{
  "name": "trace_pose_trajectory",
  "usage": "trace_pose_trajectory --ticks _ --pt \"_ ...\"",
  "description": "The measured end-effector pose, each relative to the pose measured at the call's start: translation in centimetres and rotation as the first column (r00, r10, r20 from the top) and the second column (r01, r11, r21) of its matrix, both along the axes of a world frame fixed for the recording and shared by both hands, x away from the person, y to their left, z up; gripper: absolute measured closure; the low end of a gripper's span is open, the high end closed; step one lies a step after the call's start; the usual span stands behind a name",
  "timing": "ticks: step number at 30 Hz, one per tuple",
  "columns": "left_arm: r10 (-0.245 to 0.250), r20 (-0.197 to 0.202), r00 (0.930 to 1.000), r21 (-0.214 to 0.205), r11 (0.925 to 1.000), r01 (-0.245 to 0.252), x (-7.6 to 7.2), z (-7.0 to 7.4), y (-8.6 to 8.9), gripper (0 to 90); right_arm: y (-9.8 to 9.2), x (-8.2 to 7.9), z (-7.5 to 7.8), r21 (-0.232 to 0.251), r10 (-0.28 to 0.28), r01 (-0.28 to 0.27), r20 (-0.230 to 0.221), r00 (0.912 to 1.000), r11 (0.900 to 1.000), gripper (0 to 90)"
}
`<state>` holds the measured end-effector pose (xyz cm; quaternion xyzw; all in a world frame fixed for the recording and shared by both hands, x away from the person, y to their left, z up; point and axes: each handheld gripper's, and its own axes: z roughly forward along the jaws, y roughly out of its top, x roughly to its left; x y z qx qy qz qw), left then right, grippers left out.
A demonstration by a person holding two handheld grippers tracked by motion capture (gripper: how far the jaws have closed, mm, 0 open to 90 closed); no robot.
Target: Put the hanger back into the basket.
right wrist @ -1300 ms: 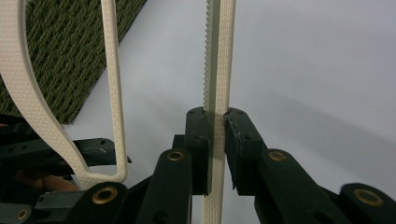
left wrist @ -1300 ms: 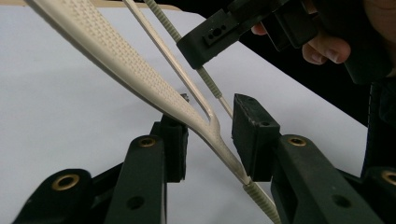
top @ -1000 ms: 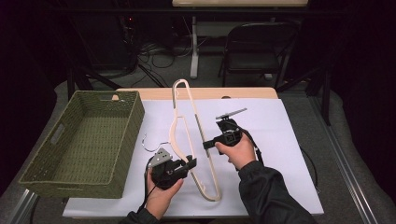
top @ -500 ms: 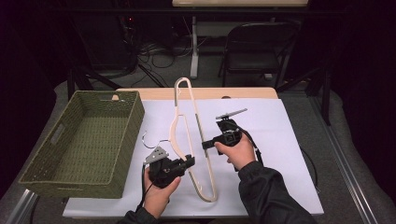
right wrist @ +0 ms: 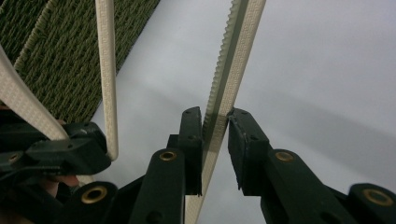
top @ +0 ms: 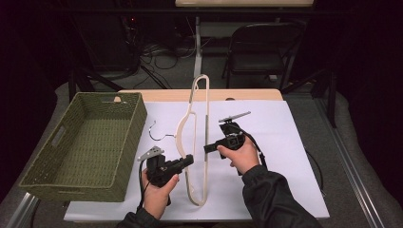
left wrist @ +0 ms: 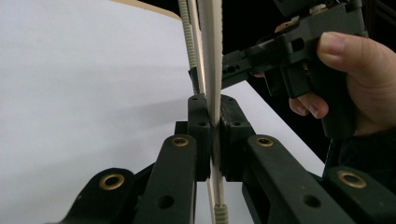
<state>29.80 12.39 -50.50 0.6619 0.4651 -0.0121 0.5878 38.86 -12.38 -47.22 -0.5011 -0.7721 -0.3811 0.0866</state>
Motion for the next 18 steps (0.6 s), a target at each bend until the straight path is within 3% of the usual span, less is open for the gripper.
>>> trace_pose_trajectory --ticks 7,18 --pt "0.029 -0.016 0.9995 0.003 0.9996 -0.029 0.2 0.3 0.2 87.4 0.1 -0.1 0.0 -0.040 0.002 -0.001 0.022 0.9998 0.9992 68.0" --pt "0.063 -0.029 0.9976 0.003 0.9980 -0.063 0.3 1.7 1.1 87.5 -0.4 -0.4 0.3 -0.060 0.008 -0.006 0.038 0.9992 0.9982 61.1"
